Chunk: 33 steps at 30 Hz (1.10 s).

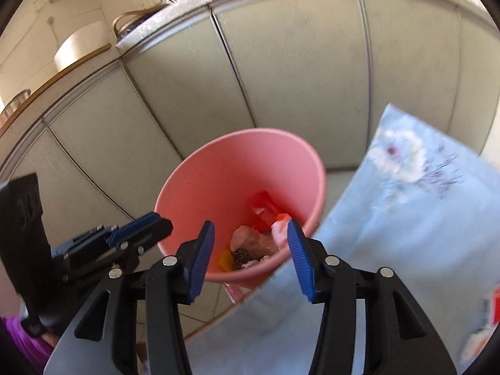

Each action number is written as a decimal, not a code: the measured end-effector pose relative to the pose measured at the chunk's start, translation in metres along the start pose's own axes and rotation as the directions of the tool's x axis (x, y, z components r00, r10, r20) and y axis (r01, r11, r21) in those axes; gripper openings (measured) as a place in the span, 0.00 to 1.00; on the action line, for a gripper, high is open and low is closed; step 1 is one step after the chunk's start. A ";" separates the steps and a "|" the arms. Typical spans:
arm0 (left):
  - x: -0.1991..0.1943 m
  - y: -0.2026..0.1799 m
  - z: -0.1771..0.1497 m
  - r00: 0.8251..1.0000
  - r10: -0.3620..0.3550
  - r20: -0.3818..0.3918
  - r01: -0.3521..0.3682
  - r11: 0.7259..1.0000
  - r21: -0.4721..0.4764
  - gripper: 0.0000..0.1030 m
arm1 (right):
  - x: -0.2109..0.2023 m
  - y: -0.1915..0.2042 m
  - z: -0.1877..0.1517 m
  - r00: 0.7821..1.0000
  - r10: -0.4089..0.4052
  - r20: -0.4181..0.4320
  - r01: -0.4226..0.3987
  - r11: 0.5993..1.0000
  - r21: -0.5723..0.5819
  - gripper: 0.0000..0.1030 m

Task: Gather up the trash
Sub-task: 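Carry the foil paper and orange bag over the pink bin and open both grippers, then move both open tools back toward the table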

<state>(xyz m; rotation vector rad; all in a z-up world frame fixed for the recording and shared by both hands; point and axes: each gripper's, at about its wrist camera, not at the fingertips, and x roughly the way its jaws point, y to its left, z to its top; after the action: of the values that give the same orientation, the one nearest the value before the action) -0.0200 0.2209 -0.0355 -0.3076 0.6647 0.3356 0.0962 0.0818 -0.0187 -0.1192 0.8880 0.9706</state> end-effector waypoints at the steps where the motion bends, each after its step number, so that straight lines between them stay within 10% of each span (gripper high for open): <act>1: -0.003 -0.002 0.001 1.000 -0.008 0.006 0.008 1.000 0.004 0.19 | -0.007 -0.001 -0.002 1.000 -0.012 0.007 0.012 1.000 -0.002 0.48; 14: -0.031 -0.067 -0.001 0.989 -0.149 -0.005 0.149 0.984 0.101 0.29 | -0.129 -0.074 -0.084 0.946 -0.318 0.063 0.303 0.936 0.182 0.48; 26: -0.022 -0.164 -0.010 0.961 -0.260 -0.091 0.275 0.922 0.272 0.29 | -0.196 -0.144 -0.147 0.870 -0.491 0.048 0.435 0.810 0.393 0.48; 33: 0.014 -0.224 -0.015 0.946 -0.275 -0.171 0.319 0.878 0.356 0.29 | -0.204 -0.165 -0.160 0.867 -0.498 0.034 0.435 0.788 0.436 0.48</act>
<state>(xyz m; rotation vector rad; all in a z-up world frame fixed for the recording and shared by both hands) 0.0710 0.0162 -0.0173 -0.0540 0.7679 -0.1113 0.0734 -0.2251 -0.0272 0.0959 0.8542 0.3024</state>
